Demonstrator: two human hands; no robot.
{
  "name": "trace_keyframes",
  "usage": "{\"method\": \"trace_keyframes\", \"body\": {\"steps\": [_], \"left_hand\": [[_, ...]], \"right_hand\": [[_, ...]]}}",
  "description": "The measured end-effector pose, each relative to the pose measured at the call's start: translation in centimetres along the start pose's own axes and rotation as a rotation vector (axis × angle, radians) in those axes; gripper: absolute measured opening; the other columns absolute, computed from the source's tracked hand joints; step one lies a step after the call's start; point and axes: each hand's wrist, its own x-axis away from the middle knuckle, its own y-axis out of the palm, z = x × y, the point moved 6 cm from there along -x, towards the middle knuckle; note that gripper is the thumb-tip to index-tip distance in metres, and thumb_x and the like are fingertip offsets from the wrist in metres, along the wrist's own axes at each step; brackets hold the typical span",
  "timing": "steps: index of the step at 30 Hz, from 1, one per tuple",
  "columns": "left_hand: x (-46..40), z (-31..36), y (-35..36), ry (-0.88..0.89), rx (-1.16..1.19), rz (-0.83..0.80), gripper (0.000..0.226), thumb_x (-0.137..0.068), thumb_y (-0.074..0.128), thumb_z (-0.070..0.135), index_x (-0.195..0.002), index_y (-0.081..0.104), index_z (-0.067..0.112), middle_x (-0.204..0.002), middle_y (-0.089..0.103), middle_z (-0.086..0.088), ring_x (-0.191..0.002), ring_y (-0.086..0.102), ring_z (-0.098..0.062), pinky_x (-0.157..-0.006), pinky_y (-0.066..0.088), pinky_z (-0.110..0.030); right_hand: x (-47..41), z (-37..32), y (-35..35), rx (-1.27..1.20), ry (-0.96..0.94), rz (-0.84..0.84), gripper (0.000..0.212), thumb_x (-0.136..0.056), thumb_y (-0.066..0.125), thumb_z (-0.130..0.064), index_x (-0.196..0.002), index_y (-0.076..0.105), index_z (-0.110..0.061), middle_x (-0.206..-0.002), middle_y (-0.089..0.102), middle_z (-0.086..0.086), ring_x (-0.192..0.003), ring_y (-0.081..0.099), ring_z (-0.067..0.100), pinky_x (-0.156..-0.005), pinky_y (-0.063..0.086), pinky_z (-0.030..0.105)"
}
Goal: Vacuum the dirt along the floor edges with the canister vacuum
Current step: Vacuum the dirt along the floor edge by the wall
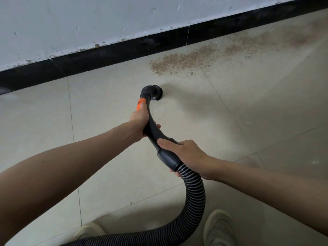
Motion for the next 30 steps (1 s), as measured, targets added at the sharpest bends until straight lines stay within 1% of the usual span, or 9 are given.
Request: {"method": "trace_keyframes", "body": {"steps": [4,6,8,11,15,20,24,27,30], "left_hand": [[-0.6,0.7,1.2,0.025,-0.027,-0.023,0.057,-0.094,0.035,0.062,-0.123,0.038,0.013,-0.087,0.055,-0.013,-0.037,0.061,-0.019,-0.038,0.047,-0.023],[-0.8,1.1,2.0,0.036,-0.035,-0.035,0.06,-0.094,0.035,0.061,-0.129,0.038,0.012,-0.097,0.055,-0.015,-0.037,0.062,-0.02,-0.036,0.047,-0.023],[-1.1,1.7,3.0,0.049,-0.042,-0.049,0.058,-0.095,0.035,0.06,-0.127,0.038,0.013,-0.104,0.054,-0.016,-0.038,0.062,-0.02,-0.033,0.045,-0.024],[-1.6,2.4,4.2,0.056,-0.052,-0.067,0.051,-0.095,0.035,0.059,-0.116,0.036,0.013,-0.098,0.054,-0.015,-0.036,0.062,-0.019,-0.032,0.045,-0.024],[-2.1,3.2,5.6,0.053,-0.087,-0.094,0.052,-0.094,0.036,0.06,-0.114,0.036,0.012,-0.093,0.055,-0.013,-0.037,0.062,-0.02,-0.032,0.045,-0.024],[-2.4,3.9,6.9,0.072,-0.127,-0.132,0.06,-0.094,0.036,0.061,-0.126,0.038,0.011,-0.096,0.055,-0.014,-0.042,0.064,-0.021,-0.036,0.048,-0.024],[-2.7,4.0,5.9,0.051,-0.13,-0.158,0.067,-0.093,0.039,0.061,-0.134,0.035,0.009,-0.103,0.055,-0.016,-0.065,0.064,-0.027,-0.038,0.049,-0.025],[-2.8,4.1,4.1,0.045,-0.139,-0.152,0.065,-0.093,0.041,0.058,-0.134,0.035,0.007,-0.091,0.054,-0.014,-0.064,0.063,-0.025,-0.048,0.051,-0.027],[-2.7,4.0,1.7,0.055,-0.142,-0.073,0.065,-0.095,0.041,0.057,-0.133,0.036,0.004,-0.089,0.056,-0.015,-0.061,0.063,-0.025,-0.041,0.049,-0.024]], "right_hand": [[-0.2,-0.1,-1.0,-0.039,-0.005,0.001,0.052,-0.077,0.072,-0.054,-0.075,0.057,-0.004,-0.051,0.056,0.005,-0.039,0.051,0.017,-0.041,0.045,0.022],[-0.4,-0.2,-1.6,-0.054,-0.012,0.014,0.051,-0.078,0.072,-0.053,-0.073,0.056,-0.004,-0.051,0.057,0.006,-0.037,0.051,0.016,-0.04,0.044,0.022],[-0.6,-0.4,-2.2,-0.07,-0.019,0.028,0.051,-0.078,0.071,-0.052,-0.073,0.055,-0.004,-0.052,0.056,0.007,-0.036,0.051,0.017,-0.04,0.043,0.022],[-1.0,-0.7,-3.3,-0.079,-0.032,0.048,0.051,-0.079,0.071,-0.052,-0.074,0.055,-0.003,-0.053,0.056,0.009,-0.037,0.05,0.018,-0.04,0.043,0.022],[-1.6,-0.9,-4.3,-0.092,-0.044,0.074,0.053,-0.077,0.07,-0.054,-0.075,0.054,-0.003,-0.056,0.055,0.012,-0.038,0.049,0.021,-0.041,0.043,0.024],[-2.1,-1.0,-4.9,-0.125,-0.061,0.087,0.05,-0.081,0.069,-0.05,-0.076,0.055,-0.002,-0.06,0.056,0.014,-0.038,0.049,0.02,-0.041,0.043,0.023],[-2.4,-1.2,-3.9,-0.097,-0.068,0.052,0.048,-0.083,0.068,-0.049,-0.076,0.055,-0.002,-0.06,0.056,0.014,-0.038,0.049,0.02,-0.041,0.043,0.023],[-2.7,-1.6,-2.5,-0.036,-0.077,-0.004,0.048,-0.086,0.066,-0.05,-0.08,0.055,-0.003,-0.057,0.055,0.01,-0.038,0.05,0.018,-0.042,0.044,0.022],[-2.7,-1.6,-0.7,0.011,-0.06,-0.094,0.046,-0.087,0.064,-0.051,-0.084,0.055,-0.005,-0.058,0.058,0.008,-0.041,0.052,0.018,-0.043,0.047,0.023]]}}
